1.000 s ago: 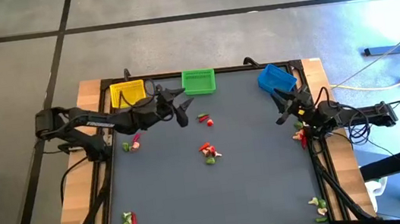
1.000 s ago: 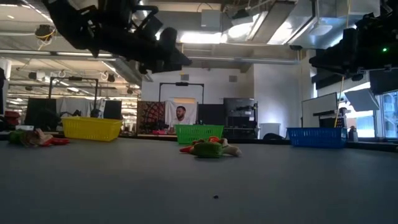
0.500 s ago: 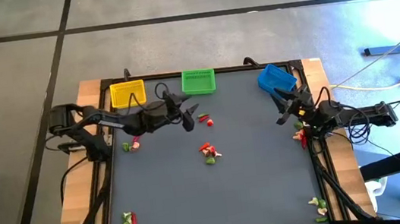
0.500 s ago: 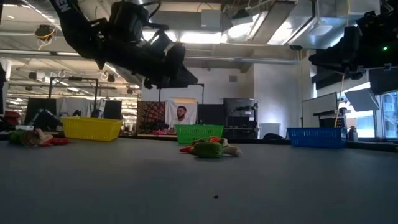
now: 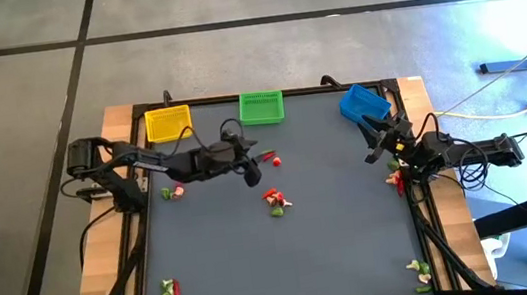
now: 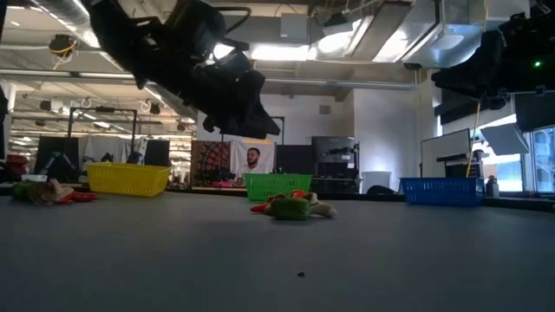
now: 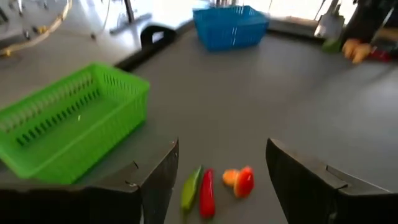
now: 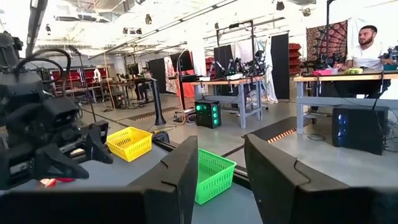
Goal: Sort produce into baskets
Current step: Put the red chili pepper into the yellow basket
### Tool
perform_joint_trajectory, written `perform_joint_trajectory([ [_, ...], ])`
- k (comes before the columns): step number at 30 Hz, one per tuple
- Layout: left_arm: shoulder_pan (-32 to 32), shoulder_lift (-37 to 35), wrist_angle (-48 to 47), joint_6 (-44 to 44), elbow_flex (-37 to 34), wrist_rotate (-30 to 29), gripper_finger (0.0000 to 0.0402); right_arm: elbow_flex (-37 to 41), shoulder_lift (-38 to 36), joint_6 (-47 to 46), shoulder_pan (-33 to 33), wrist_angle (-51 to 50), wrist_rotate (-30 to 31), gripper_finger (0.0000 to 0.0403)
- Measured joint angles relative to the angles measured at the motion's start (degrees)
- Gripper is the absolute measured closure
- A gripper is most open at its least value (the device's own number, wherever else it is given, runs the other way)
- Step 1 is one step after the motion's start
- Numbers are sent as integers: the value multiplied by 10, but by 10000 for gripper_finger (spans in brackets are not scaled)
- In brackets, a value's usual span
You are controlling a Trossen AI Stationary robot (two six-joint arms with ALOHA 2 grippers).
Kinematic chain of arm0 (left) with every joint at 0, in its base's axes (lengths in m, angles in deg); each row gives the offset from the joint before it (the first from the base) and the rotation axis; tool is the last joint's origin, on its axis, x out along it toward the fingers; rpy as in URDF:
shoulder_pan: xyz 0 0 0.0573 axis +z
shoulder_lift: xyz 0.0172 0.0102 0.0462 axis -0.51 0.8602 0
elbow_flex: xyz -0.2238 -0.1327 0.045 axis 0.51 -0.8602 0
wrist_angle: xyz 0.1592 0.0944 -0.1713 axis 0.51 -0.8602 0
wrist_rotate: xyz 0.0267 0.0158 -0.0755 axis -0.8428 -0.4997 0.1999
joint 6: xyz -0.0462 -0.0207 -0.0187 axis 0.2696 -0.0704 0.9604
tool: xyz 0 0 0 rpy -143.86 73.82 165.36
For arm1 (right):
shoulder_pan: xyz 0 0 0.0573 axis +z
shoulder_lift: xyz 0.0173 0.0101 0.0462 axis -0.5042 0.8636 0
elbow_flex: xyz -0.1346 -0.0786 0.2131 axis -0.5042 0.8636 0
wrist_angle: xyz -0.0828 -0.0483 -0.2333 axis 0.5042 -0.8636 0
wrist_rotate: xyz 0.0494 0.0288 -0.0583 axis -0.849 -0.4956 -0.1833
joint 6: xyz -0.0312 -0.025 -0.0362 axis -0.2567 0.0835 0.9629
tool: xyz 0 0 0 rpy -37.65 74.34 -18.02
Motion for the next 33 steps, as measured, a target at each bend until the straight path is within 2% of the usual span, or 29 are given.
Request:
perform_joint_trajectory([
  [4,11,0,-51,3,19,0,164,0,0,-70,0,-14,-52,269],
  [8,23,17,-54,26,21,-1,164,0,0,-74,0,-14,-84,269],
  [15,29,91,-54,42,50,12,164,0,0,-71,0,-13,-79,269],
  [20,29,145,-81,21,89,53,164,0,0,-70,0,-14,-77,269],
  [25,32,164,-117,14,120,54,164,0,0,-69,0,-18,-77,269],
  [33,31,165,-136,5,121,54,164,0,0,-70,0,-48,-80,269],
])
